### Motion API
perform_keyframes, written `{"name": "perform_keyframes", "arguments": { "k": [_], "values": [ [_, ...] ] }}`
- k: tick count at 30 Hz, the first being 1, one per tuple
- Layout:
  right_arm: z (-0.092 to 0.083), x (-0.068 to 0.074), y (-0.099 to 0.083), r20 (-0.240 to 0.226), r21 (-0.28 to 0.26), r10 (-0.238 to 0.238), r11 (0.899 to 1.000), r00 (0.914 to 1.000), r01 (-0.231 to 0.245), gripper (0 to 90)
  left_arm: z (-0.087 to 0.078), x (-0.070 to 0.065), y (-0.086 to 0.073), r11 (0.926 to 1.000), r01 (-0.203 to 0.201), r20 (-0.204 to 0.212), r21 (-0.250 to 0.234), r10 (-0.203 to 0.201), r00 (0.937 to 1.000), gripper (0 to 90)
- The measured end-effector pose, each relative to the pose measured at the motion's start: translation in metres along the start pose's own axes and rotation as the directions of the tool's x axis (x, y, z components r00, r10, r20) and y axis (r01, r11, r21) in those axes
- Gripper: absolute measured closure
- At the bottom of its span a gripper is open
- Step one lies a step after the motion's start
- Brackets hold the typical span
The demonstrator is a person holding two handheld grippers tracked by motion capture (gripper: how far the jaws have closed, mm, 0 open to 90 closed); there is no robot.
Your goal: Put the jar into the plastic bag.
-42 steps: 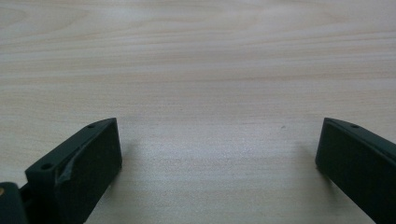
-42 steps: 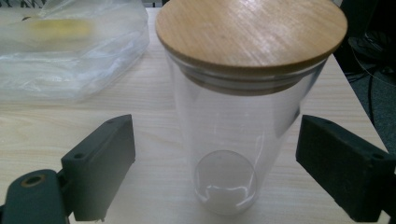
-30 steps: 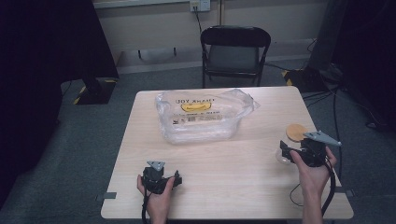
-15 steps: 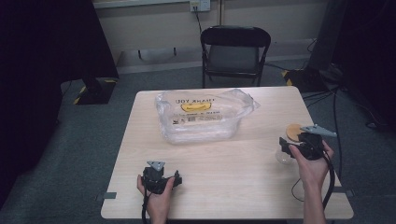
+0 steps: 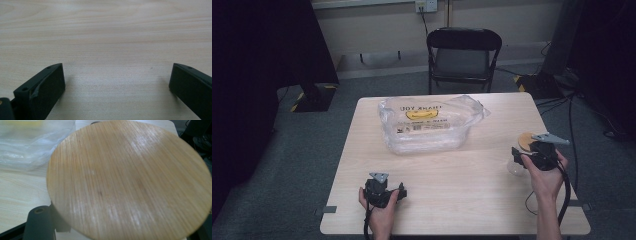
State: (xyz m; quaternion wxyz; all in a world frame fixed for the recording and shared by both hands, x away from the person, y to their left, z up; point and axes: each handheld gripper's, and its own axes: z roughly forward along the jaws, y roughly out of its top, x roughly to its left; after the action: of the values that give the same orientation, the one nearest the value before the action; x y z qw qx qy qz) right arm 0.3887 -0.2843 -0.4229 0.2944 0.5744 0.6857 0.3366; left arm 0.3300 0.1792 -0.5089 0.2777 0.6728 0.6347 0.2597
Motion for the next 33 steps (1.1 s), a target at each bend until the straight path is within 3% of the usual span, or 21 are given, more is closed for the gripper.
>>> {"name": "perform_keyframes", "arguments": {
  "k": [15, 24, 27, 33],
  "values": [
    [-0.007, 0.01, 0.001, 0.004, -0.021, -0.021, 1.0, 0.9998, 0.021, 26.2, 0.0, 0.0, 0.0, 1.0, 0.0, 0.0, 0.0, 0.0, 1.0, 0.0],
    [-0.018, 0.019, 0.008, -0.022, -0.048, -0.036, 0.998, 0.9991, 0.035, 26.2, 0.0, 0.0, 0.0, 1.0, 0.0, 0.0, 0.0, 0.0, 1.0, 0.0],
    [-0.021, 0.023, 0.006, -0.052, -0.061, -0.032, 0.998, 0.9981, 0.029, 26.2, 0.0, 0.0, 0.0, 1.0, 0.0, 0.0, 0.0, 0.0, 1.0, 0.0],
    [-0.023, 0.04, 0.004, -0.084, -0.061, -0.06, 0.997, 0.9946, 0.055, 26.3, 0.0, 0.0, 0.0, 1.0, 0.0, 0.0, 0.0, 0.0, 1.0, 0.0]
  ]
}}
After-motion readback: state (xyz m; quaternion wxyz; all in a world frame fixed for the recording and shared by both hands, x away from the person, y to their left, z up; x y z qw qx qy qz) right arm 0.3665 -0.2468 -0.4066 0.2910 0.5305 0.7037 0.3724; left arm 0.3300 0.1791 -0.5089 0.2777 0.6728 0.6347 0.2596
